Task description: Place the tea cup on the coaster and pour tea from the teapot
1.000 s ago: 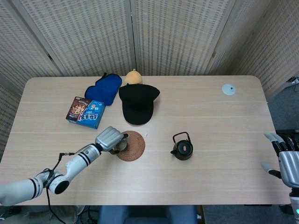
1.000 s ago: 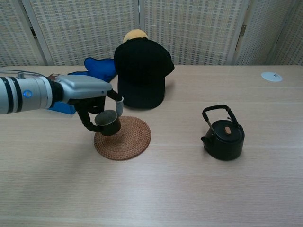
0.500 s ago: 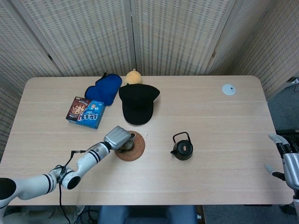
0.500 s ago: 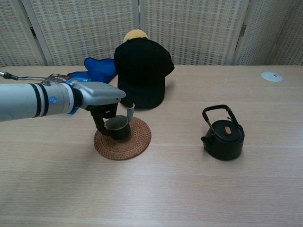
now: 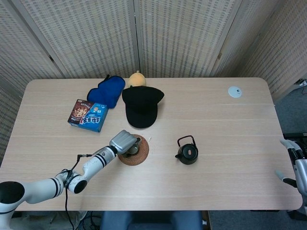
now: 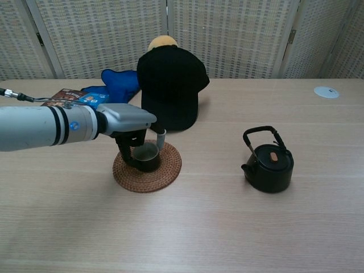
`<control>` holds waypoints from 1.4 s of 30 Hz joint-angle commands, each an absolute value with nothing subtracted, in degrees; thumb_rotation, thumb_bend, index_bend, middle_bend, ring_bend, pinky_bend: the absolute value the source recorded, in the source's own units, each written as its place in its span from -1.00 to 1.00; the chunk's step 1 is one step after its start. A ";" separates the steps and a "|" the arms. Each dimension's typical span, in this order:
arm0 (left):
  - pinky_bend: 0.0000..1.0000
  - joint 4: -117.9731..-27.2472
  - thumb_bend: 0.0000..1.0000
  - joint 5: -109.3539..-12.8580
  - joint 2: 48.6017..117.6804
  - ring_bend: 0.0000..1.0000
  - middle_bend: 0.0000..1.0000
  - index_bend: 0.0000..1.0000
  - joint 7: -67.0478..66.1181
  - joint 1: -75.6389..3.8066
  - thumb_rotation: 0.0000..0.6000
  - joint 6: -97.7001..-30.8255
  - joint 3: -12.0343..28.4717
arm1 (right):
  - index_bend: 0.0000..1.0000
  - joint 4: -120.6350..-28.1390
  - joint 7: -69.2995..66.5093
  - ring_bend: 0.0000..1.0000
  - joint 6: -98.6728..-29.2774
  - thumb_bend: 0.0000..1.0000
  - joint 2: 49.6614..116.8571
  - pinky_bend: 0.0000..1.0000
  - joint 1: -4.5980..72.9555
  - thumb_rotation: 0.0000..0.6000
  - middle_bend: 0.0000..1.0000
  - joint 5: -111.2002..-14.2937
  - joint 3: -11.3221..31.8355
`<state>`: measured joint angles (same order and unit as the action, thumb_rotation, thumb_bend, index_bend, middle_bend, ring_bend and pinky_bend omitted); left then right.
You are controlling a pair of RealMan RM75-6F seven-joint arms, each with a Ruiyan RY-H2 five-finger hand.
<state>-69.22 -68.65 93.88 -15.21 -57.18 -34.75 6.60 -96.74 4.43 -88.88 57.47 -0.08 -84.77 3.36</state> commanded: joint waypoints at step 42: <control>-0.42 -90.31 -0.51 -75.19 72.71 -0.40 -0.50 -0.70 -14.99 -23.63 1.00 -82.64 -1.59 | -0.49 -100.38 2.96 -0.53 -71.65 -0.86 55.15 -0.62 11.09 1.00 -0.38 -90.26 1.98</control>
